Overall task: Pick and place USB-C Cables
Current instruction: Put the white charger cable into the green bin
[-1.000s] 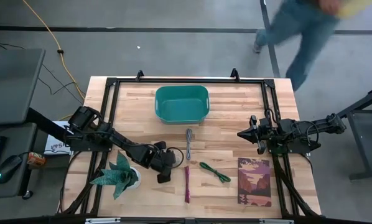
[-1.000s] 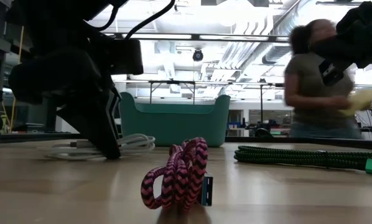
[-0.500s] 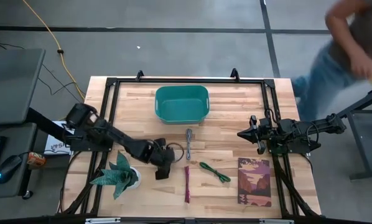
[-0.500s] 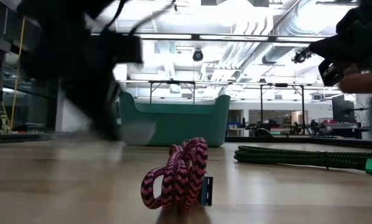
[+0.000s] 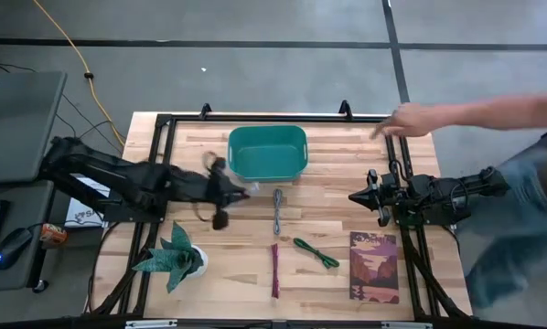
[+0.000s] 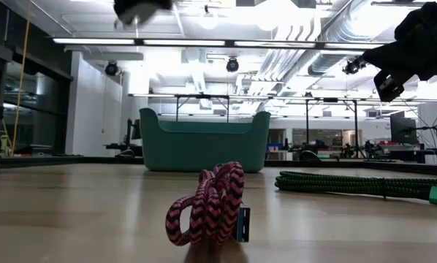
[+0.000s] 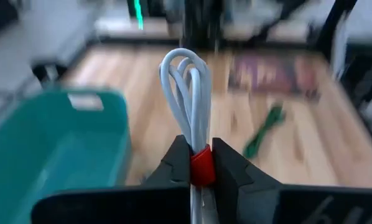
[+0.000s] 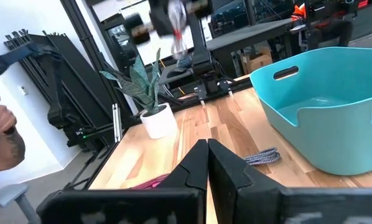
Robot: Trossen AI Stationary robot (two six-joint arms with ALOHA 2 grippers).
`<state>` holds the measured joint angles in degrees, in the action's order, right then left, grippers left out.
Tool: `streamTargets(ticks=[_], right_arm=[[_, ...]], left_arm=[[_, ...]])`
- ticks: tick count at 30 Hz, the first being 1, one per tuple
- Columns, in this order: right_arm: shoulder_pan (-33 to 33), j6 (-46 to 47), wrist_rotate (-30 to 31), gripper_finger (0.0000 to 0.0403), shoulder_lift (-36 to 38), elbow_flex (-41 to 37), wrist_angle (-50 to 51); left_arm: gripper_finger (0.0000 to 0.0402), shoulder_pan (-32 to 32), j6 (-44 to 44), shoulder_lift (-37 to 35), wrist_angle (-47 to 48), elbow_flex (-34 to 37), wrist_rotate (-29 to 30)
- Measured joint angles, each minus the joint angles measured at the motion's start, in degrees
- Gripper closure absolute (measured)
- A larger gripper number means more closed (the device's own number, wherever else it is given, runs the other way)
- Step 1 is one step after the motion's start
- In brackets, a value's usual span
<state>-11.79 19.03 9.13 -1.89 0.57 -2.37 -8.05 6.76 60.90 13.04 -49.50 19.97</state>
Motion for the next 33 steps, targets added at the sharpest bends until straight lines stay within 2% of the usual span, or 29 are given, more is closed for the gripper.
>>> streamTargets(ticks=[5, 9, 13, 17, 24, 33], right_arm=[[0.0, 0.0, 0.0, 0.0402, 0.0, 0.0, 0.0], [0.0, 0.0, 0.0, 0.0402, 0.0, 0.0, 0.0], [0.0, 0.0, 0.0, 0.0402, 0.0, 0.0, 0.0], [0.0, 0.0, 0.0, 0.0402, 0.0, 0.0, 0.0], [0.0, 0.0, 0.0, 0.0402, 0.0, 0.0, 0.0], [0.0, 0.0, 0.0, 0.0402, 0.0, 0.0, 0.0]], left_arm=[[0.0396, -0.1, -4.3, -11.5, -9.6, 9.6, -0.3], [0.0396, 0.5, -4.5, -19.4, -18.5, 18.9, -0.3], [0.0397, 1.5, -4.6, -24.5, -28.0, 27.7, -1.5], [0.0397, 2.8, -5.0, -26.6, -36.9, 34.1, -4.2], [0.0397, 4.8, -4.5, -26.8, -40.1, 35.3, -7.5], [0.0397, 5.1, -3.9, -26.8, -40.1, 35.3, -7.7]])
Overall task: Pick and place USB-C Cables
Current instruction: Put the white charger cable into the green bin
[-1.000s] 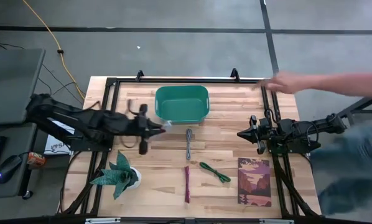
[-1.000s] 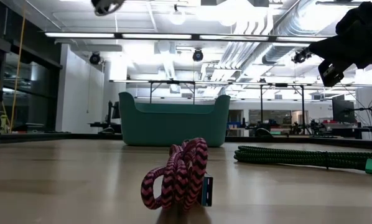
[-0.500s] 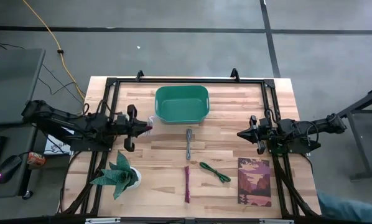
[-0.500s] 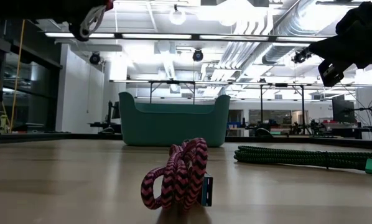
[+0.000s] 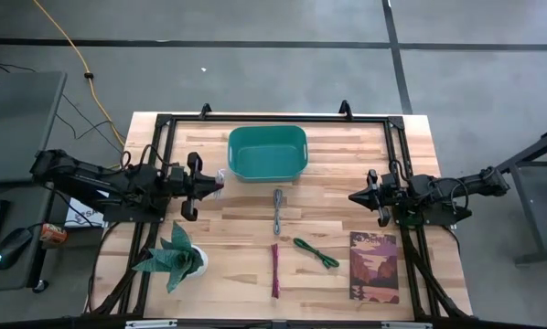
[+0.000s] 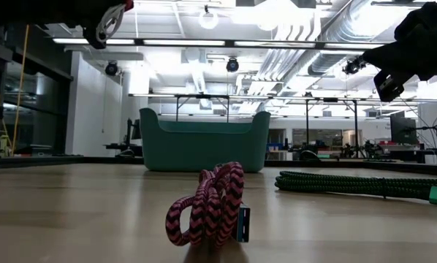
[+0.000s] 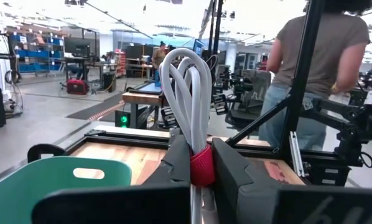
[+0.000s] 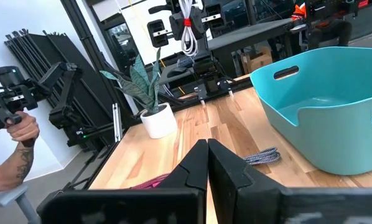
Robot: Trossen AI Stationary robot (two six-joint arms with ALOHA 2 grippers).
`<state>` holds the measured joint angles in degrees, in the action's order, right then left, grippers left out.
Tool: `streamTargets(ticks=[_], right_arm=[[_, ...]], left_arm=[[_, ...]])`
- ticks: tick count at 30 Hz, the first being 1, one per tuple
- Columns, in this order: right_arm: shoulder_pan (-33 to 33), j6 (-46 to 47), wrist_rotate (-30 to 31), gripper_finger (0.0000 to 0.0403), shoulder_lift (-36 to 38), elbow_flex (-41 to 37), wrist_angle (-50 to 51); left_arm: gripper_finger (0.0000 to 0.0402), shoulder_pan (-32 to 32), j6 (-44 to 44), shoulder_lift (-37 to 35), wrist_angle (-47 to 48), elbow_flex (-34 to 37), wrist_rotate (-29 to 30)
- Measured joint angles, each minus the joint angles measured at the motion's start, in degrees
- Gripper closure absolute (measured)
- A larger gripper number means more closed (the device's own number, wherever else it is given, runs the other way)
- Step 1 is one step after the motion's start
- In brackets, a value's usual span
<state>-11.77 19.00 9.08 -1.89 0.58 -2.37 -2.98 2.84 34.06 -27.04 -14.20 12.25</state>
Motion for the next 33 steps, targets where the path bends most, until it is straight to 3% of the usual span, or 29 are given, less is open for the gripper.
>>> streamTargets(ticks=[9, 20, 33], right_arm=[[0.0, -2.6, 0.0, 0.0402, 0.0, 0.0, 0.0], [0.0, -3.0, 0.6, 0.0402, 0.0, 0.0, 0.0], [0.0, -3.0, 0.8, 0.0402, 0.0, 0.0, 0.0]], left_arm=[[0.0397, 0.3, 0.1, 2.8, -0.4, -3.4, 5.5], [0.0397, 11.2, -1.1, 19.4, 25.2, -26.9, 5.2], [0.0396, 22.2, -2.0, 38.0, 37.4, -44.9, -1.4]])
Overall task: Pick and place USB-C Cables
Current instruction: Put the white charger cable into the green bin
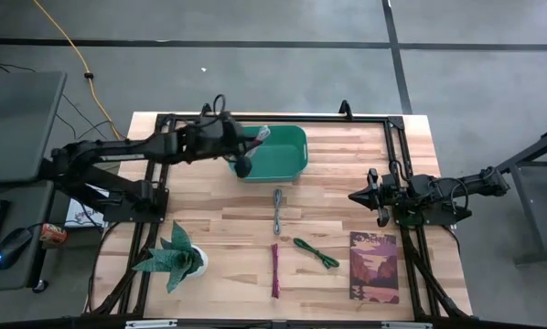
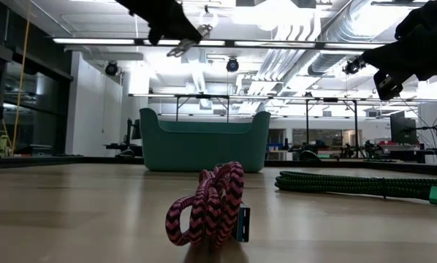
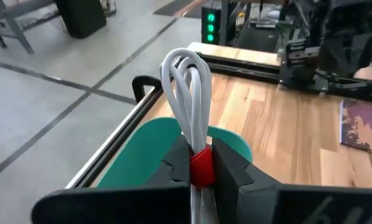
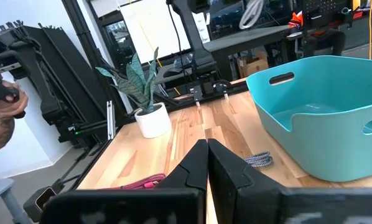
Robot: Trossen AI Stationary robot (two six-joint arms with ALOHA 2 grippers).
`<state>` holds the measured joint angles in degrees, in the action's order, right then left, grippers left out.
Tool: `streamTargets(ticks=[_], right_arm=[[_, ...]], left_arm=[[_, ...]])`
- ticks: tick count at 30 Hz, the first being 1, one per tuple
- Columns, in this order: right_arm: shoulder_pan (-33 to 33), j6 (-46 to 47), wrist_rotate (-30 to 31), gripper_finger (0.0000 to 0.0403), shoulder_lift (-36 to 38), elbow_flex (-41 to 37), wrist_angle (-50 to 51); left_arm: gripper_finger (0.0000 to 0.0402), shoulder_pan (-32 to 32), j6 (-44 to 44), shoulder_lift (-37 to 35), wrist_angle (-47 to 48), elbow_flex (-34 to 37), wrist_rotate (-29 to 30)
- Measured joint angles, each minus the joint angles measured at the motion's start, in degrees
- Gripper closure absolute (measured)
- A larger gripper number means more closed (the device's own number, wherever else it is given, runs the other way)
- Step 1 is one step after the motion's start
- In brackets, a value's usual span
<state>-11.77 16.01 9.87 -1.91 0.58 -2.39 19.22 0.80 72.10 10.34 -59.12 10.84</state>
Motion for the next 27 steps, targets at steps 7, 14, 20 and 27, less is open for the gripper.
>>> streamTargets(ticks=[7, 14, 20, 27], right_arm=[[0.0, 0.0, 0.0, 0.0402, 0.0, 0.0, 0.0], [0.0, 0.0, 0.0, 0.0402, 0.0, 0.0, 0.0], [0.0, 0.0, 0.0, 0.0402, 0.0, 0.0, 0.0], [0.0, 0.0, 0.0, 0.0402, 0.0, 0.0, 0.0]], left_arm=[[0.0396, 2.0, 0.0, 6.2, 1.1, -1.7, -0.8], [0.0396, 3.3, 2.1, 16.5, 2.1, -1.7, -0.6], [0.0396, 4.3, 3.5, 25.5, 0.3, -1.7, 0.6], [0.0396, 5.2, 3.7, 32.4, -1.1, -1.7, 0.4]])
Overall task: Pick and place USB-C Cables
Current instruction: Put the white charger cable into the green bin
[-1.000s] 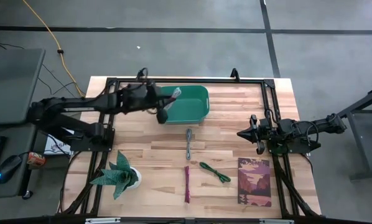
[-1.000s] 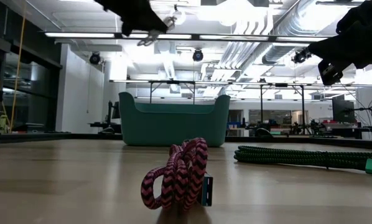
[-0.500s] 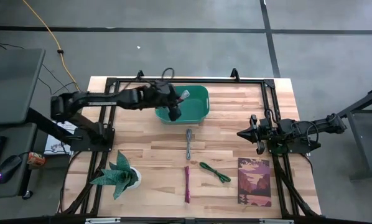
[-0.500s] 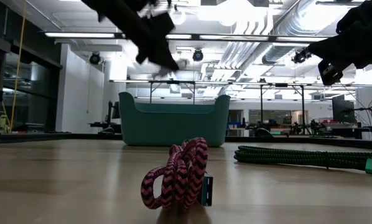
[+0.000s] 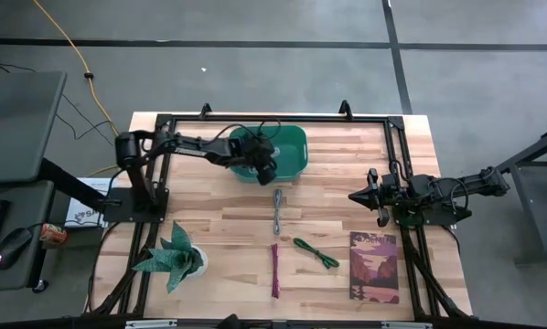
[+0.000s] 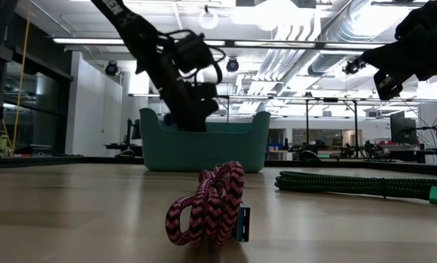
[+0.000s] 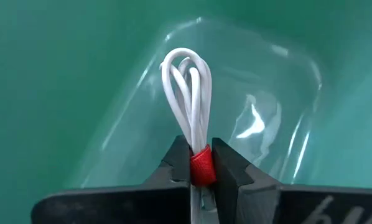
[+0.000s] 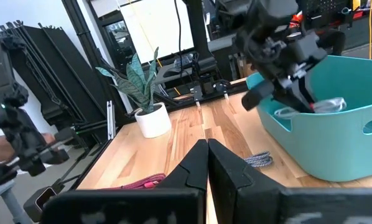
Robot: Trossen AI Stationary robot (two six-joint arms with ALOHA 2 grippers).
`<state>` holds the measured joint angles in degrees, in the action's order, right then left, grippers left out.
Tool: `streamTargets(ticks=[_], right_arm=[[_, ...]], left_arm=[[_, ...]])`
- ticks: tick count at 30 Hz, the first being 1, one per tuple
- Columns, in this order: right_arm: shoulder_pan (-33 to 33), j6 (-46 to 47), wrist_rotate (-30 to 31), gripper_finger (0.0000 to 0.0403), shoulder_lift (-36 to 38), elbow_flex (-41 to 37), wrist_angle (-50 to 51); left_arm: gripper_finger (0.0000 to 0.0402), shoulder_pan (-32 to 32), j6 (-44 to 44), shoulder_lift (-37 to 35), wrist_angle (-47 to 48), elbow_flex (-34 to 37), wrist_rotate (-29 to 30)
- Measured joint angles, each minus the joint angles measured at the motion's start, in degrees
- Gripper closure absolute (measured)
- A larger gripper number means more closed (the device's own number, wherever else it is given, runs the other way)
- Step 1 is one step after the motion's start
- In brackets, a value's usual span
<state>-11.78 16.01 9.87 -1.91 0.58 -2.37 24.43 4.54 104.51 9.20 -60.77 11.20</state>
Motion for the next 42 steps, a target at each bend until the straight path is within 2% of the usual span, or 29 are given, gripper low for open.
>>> streamTargets(ticks=[9, 20, 31, 36, 42], right_arm=[[0.0, 0.0, 0.1, 0.0402, 0.0, 0.0, 0.0], [0.0, 0.0, 0.5, 0.0402, 0.0, 0.0, 0.0], [0.0, 0.0, 0.5, 0.0402, 0.0, 0.0, 0.0], [0.0, 0.0, 0.5, 0.0402, 0.0, 0.0, 0.0], [0.0, 0.0, 0.5, 0.0402, 0.0, 0.0, 0.0]], left_arm=[[0.0395, 0.0, 0.4, 2.1, 0.4, 0.0, -0.1], [0.0345, 0.0, 1.3, 2.1, 4.3, 0.0, -0.5], [0.0321, 0.0, 1.3, 2.1, 6.2, 0.0, -0.3], [0.0295, 0.0, 1.3, 2.1, 6.1, 0.0, 0.3], [0.0244, 0.0, 1.3, 2.1, 6.1, 0.0, 2.8]])
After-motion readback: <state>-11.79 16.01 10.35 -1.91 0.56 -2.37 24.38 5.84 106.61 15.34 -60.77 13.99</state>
